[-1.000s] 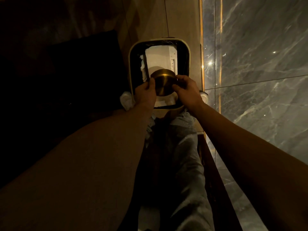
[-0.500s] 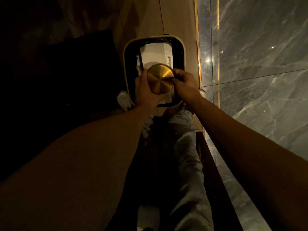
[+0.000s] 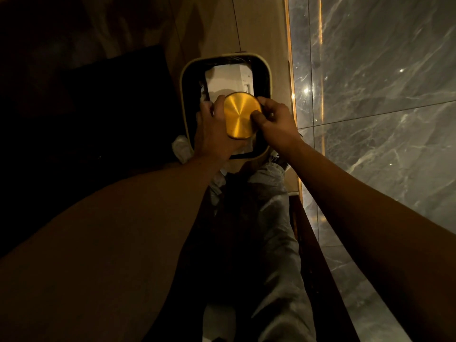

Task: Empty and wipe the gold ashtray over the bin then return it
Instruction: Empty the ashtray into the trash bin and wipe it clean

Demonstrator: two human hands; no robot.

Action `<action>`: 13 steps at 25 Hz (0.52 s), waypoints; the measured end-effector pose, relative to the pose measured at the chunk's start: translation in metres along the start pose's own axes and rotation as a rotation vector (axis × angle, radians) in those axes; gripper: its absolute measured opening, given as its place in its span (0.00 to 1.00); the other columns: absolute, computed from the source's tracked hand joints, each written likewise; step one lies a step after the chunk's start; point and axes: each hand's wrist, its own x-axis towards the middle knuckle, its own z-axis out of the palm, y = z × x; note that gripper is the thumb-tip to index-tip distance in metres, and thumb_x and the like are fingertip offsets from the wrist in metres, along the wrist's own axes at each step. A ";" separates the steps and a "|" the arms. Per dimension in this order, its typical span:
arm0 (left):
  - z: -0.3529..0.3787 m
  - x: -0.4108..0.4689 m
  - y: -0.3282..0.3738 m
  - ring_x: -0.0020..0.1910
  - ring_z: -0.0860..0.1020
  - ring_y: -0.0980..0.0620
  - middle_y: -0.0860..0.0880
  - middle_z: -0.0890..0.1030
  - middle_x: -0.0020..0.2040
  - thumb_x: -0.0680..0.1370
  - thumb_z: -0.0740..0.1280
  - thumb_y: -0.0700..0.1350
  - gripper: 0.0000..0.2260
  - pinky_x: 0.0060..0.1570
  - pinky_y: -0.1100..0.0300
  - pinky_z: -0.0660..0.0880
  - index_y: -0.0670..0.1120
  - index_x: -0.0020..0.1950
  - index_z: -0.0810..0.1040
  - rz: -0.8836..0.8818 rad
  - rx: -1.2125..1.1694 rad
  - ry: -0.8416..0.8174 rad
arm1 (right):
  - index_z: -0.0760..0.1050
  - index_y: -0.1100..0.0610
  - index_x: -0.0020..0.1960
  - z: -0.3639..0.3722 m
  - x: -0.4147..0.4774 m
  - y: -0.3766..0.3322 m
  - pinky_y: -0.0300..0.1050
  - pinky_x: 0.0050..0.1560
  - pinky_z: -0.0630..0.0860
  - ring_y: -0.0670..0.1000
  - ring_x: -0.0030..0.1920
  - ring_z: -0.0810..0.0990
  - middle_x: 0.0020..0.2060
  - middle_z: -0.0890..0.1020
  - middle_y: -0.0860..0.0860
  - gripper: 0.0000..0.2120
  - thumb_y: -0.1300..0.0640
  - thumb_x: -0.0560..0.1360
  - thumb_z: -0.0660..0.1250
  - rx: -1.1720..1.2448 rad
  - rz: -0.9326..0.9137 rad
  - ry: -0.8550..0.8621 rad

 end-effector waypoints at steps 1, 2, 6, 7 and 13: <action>0.000 0.000 -0.001 0.69 0.67 0.39 0.40 0.64 0.72 0.61 0.81 0.54 0.49 0.62 0.46 0.72 0.43 0.76 0.60 0.023 -0.014 0.005 | 0.72 0.57 0.67 0.001 -0.001 0.000 0.44 0.59 0.76 0.49 0.55 0.78 0.55 0.80 0.51 0.17 0.58 0.78 0.63 -0.025 -0.012 -0.013; 0.001 0.001 -0.001 0.70 0.67 0.40 0.40 0.64 0.72 0.61 0.81 0.53 0.49 0.63 0.47 0.72 0.41 0.75 0.60 0.036 -0.046 0.006 | 0.72 0.55 0.67 0.001 -0.001 0.000 0.48 0.60 0.77 0.51 0.56 0.79 0.56 0.80 0.53 0.19 0.54 0.77 0.64 -0.056 -0.018 -0.014; -0.001 0.002 -0.004 0.69 0.66 0.38 0.38 0.64 0.70 0.62 0.80 0.55 0.52 0.61 0.48 0.70 0.44 0.78 0.57 0.081 0.007 -0.016 | 0.70 0.54 0.70 0.004 -0.001 0.002 0.47 0.63 0.72 0.51 0.57 0.74 0.60 0.73 0.58 0.22 0.53 0.77 0.65 -0.210 -0.043 -0.011; -0.002 0.001 -0.004 0.68 0.66 0.38 0.38 0.64 0.69 0.61 0.80 0.56 0.52 0.61 0.49 0.70 0.45 0.78 0.58 0.086 0.021 -0.011 | 0.68 0.55 0.71 0.004 -0.001 0.002 0.43 0.61 0.69 0.50 0.58 0.72 0.61 0.72 0.58 0.22 0.55 0.77 0.65 -0.227 -0.059 -0.010; -0.004 0.004 -0.005 0.70 0.69 0.41 0.41 0.66 0.73 0.60 0.82 0.50 0.51 0.63 0.55 0.69 0.41 0.76 0.60 0.026 -0.095 -0.014 | 0.65 0.58 0.73 0.005 -0.004 -0.003 0.50 0.67 0.71 0.56 0.65 0.73 0.66 0.73 0.58 0.24 0.55 0.79 0.63 -0.427 -0.255 0.007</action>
